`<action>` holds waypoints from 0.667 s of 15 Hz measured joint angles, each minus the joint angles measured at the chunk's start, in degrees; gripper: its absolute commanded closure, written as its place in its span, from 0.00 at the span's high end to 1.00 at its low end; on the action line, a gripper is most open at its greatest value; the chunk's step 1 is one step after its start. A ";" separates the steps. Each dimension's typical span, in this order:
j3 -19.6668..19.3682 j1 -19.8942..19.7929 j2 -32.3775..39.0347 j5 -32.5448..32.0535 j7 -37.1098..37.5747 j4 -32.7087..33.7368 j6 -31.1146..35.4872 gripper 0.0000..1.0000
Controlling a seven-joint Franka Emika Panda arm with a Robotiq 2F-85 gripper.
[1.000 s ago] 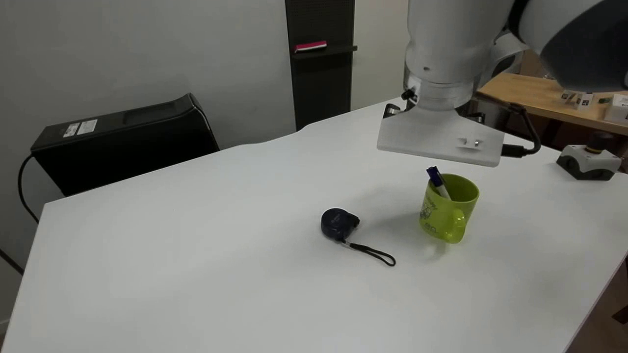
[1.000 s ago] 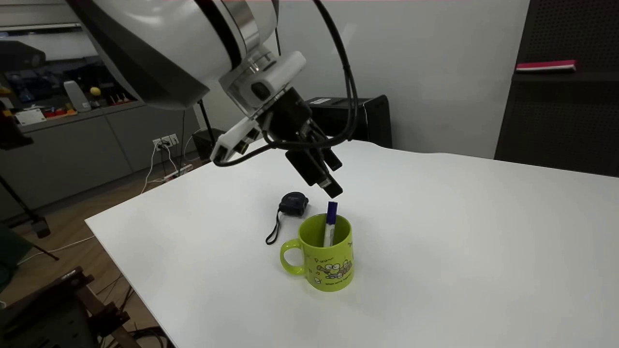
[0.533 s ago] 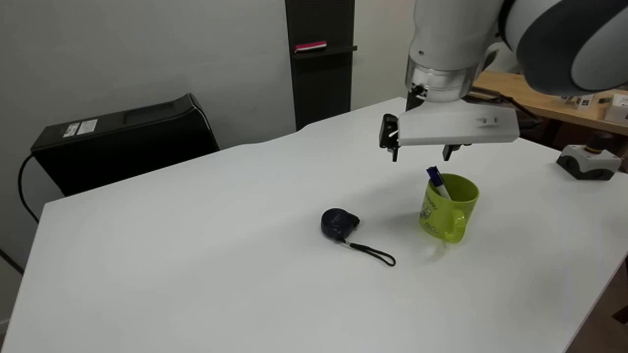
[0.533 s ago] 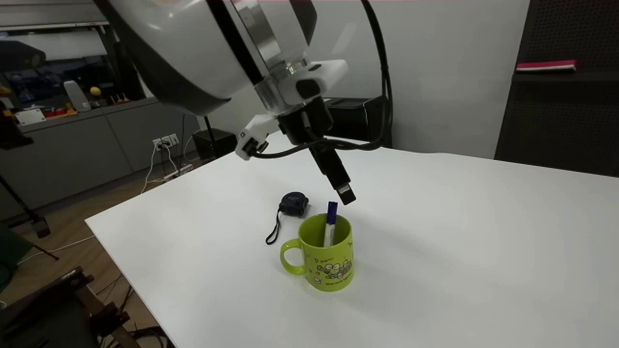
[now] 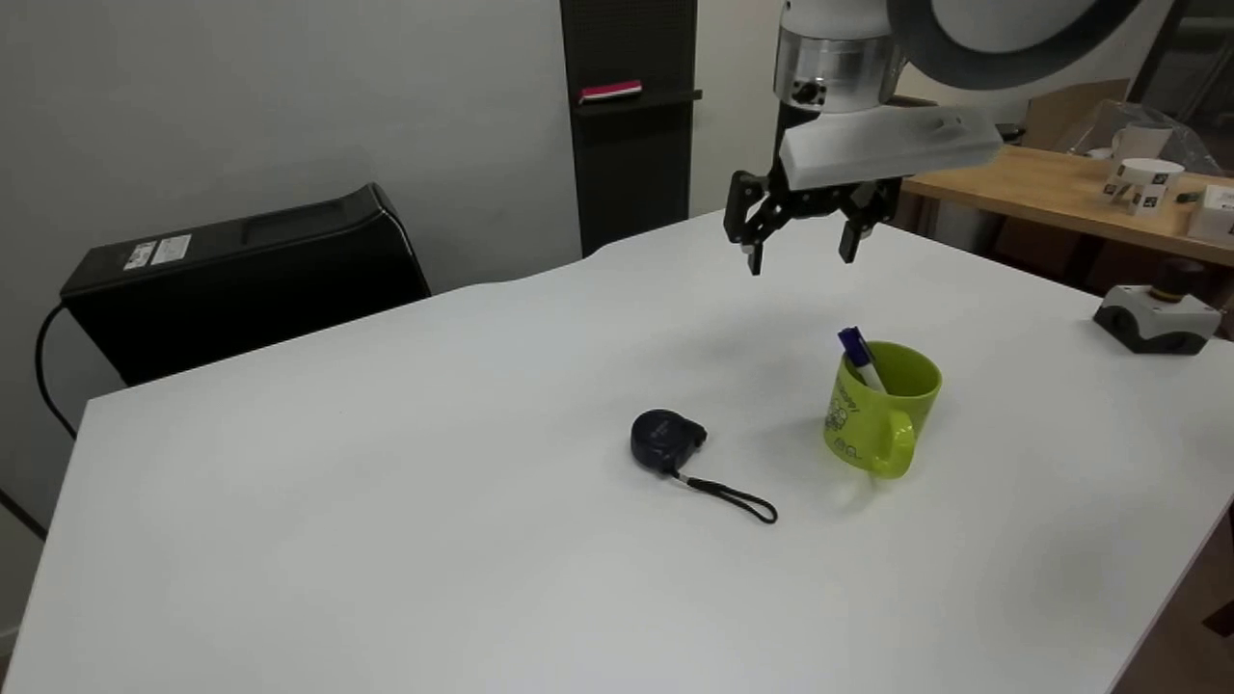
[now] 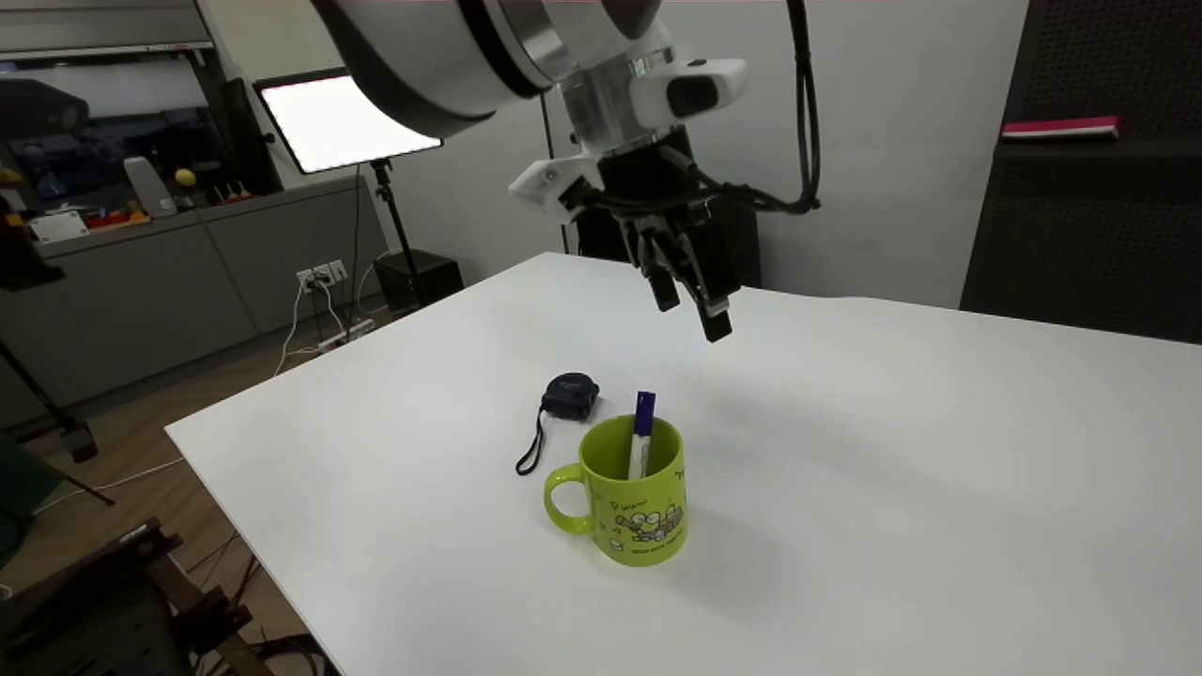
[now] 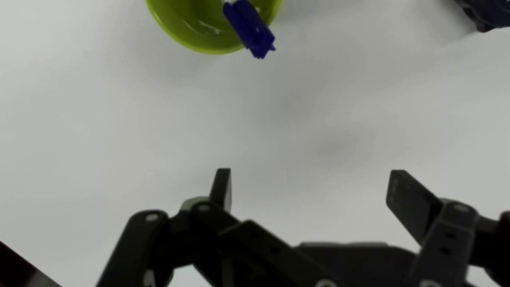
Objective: Place the blue pen inside the yellow mug
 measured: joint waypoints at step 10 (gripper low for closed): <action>-6.45 6.42 3.13 25.77 -37.55 11.64 -19.76 1.00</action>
